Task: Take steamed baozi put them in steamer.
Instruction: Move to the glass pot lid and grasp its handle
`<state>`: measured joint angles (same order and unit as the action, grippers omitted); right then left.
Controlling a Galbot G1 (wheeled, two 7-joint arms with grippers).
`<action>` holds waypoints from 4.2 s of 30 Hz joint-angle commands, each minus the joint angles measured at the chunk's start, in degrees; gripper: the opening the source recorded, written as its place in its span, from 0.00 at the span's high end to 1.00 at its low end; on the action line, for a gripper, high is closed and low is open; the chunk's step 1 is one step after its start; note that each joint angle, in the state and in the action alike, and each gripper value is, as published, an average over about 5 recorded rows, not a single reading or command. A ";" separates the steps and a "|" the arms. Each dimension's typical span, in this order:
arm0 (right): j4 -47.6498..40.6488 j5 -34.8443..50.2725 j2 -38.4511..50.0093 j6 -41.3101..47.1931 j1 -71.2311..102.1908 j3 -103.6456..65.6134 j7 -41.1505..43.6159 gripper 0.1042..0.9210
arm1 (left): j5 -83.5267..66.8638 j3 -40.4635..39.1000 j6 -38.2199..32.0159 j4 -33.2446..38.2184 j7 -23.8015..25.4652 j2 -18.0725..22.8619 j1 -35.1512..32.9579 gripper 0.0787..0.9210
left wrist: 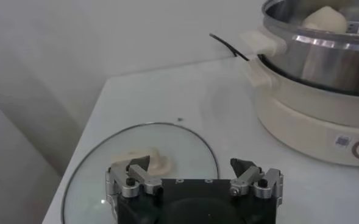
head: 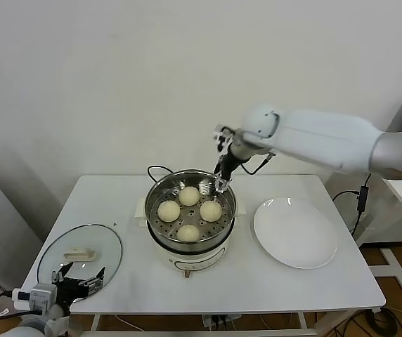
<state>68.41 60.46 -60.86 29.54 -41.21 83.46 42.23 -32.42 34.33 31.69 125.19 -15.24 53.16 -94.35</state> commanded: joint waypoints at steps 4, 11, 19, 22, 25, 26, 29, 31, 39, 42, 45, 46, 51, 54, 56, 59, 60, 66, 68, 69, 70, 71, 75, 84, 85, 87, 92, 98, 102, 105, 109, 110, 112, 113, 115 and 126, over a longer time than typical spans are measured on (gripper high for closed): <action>6.97 -2.29 21.54 -11.86 23.87 -37.13 -23.61 0.12 | -0.01 0.94 0.81 0.84 -0.24 1.47 1.27 0.12; 12.61 -7.87 24.42 -21.18 50.85 -63.28 -39.79 0.12 | 0.19 0.92 -0.14 0.68 0.04 2.22 2.61 0.12; 19.81 -22.64 16.90 -24.76 82.82 -95.56 -43.89 0.12 | 1.30 0.95 -1.40 0.60 0.71 3.06 3.93 0.12; 22.45 -27.97 12.63 -25.75 93.48 -105.66 -42.57 0.12 | 2.08 0.94 -1.95 0.24 1.36 2.94 4.68 0.12; 23.24 -32.99 7.24 -28.62 101.46 -114.39 -40.48 0.12 | 3.77 1.18 -2.77 -0.05 2.57 2.90 5.14 0.12; 23.42 -34.08 5.52 -29.58 103.28 -116.31 -39.77 0.12 | 4.83 1.20 -3.16 -0.19 3.01 2.99 5.33 0.12; 24.30 -36.17 0.18 -31.79 108.01 -120.40 -37.50 0.12 | 8.78 1.22 -4.62 -0.83 4.30 3.28 5.80 0.12; 24.64 -37.42 -2.78 -32.70 110.09 -121.87 -36.01 0.12 | 11.27 1.36 -5.48 -1.37 5.31 3.15 5.88 0.12; 23.82 -40.10 -10.13 -34.24 114.01 -125.90 -31.20 0.12 | 40.38 1.71 -16.15 -9.71 11.78 0.87 6.14 0.12; 23.20 -40.59 -11.26 -34.60 114.39 -126.49 -30.28 0.12 | 55.24 1.53 -22.03 -14.17 12.28 1.04 6.35 0.12; 22.18 -41.16 -11.77 -34.71 113.83 -126.59 -29.89 0.12 | 64.45 0.97 -25.81 -17.60 12.20 1.77 6.04 0.12; 21.80 -41.40 -11.89 -34.71 113.52 -126.55 -29.80 0.12 | 67.80 0.84 -27.37 -18.82 12.02 2.20 6.05 0.12; 20.22 -42.41 -12.24 -34.59 112.17 -126.00 -29.52 0.12 | 84.62 1.36 -34.98 -25.36 9.44 4.62 6.82 0.12; 19.53 -42.92 -12.44 -34.53 111.83 -125.87 -29.43 0.12 | 91.77 2.23 -37.45 -27.67 7.48 5.87 6.89 0.12; 19.22 -43.13 -12.58 -34.51 111.73 -125.94 -29.39 0.12 | 95.03 2.60 -38.49 -28.58 5.95 6.61 6.90 0.12; 18.85 -43.42 -12.67 -34.41 111.45 -126.00 -29.33 0.12 | 99.32 3.02 -39.82 -29.91 3.32 7.58 6.93 0.12; 18.75 -43.55 -12.65 -34.35 111.32 -125.99 -29.30 0.12 | 100.45 3.16 -40.24 -30.35 2.57 7.82 6.91 0.12; 18.21 -44.01 -12.50 -34.00 110.72 -125.78 -29.15 0.12 | 104.81 4.09 -42.21 -32.70 -1.44 8.69 7.07 0.12; 17.99 -44.18 -12.48 -34.01 110.73 -125.72 -29.06 0.12 | 106.23 4.38 -42.73 -33.65 -2.45 8.91 7.35 0.12; 17.87 -44.29 -12.48 -34.05 110.78 -125.70 -29.00 0.12 | 106.65 4.45 -42.92 -34.06 -2.79 8.96 7.48 0.12; 17.76 -44.41 -12.48 -34.10 110.85 -125.69 -28.93 0.12 | 106.88 4.48 -43.08 -34.43 -3.01 8.99 7.61 0.12; 17.68 -44.50 -12.48 -34.15 110.93 -125.69 -28.85 0.12 | 106.98 4.49 -43.20 -34.80 -3.18 9.02 7.82 0.12; 17.59 -44.67 -12.43 -34.33 111.31 -125.78 -28.55 0.12 | 107.07 4.53 -43.35 -36.03 -3.29 8.98 8.95 0.12; 17.49 -45.28 -12.39 -34.48 111.72 -125.89 -28.08 0.12 | 106.60 4.41 -43.60 -39.93 -3.35 8.74 12.02 0.12; 17.43 -45.43 -12.41 -34.52 111.77 -125.89 -28.01 0.12 | 106.41 4.37 -43.58 -40.24 -3.36 8.69 12.44 0.12; 17.21 -45.70 -12.42 -34.61 111.82 -125.88 -27.89 0.12 | 106.03 4.26 -43.52 -40.58 -3.33 8.59 13.18 0.12; 16.46 -46.14 -12.35 -34.79 111.57 -125.69 -27.59 0.12 | 105.77 4.03 -43.05 -41.06 -3.00 8.51 14.62 0.12; 15.97 -46.39 -12.13 -34.84 111.16 -124.79 -27.41 0.12 | 105.78 4.06 -42.74 -42.59 -2.52 8.75 15.78 0.12; 16.00 -46.48 -12.18 -34.82 111.10 -124.68 -27.39 0.12 | 105.76 3.68 -42.76 -43.96 -2.18 8.97 17.37 0.12; 16.00 -46.56 -12.20 -34.81 111.14 -124.72 -27.41 0.12 | 105.50 3.30 -42.79 -44.38 -2.20 9.17 18.25 0.12; 15.96 -46.58 -12.20 -34.78 111.19 -124.86 -27.39 0.12 | 105.22 2.92 -42.73 -44.25 -2.25 9.53 18.79 0.12; 15.97 -46.58 -12.20 -34.78 111.21 -124.89 -27.37 0.12 | 105.25 2.87 -42.70 -44.33 -2.24 9.67 18.96 0.12; 16.04 -46.57 -12.19 -34.79 111.27 -124.94 -27.33 0.12 | 105.41 2.82 -42.72 -44.59 -2.21 9.89 19.28 0.13; 16.09 -46.56 -12.19 -34.79 111.31 -124.97 -27.31 0.12 | 105.52 2.80 -42.74 -44.71 -2.18 9.97 19.38 0.15; 16.18 -46.53 -12.18 -34.78 111.36 -125.03 -27.26 0.12 | 105.68 2.78 -42.77 -44.77 -2.12 10.03 19.40 0.20; 16.08 -46.77 -12.31 -34.55 111.05 -124.98 -27.17 0.12 | 102.89 3.06 -43.24 -42.25 -1.90 9.19 18.10 0.57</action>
<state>84.48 13.78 -73.11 -5.08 69.94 -41.61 15.03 72.55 37.29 -11.39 81.54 -17.33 62.74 -76.25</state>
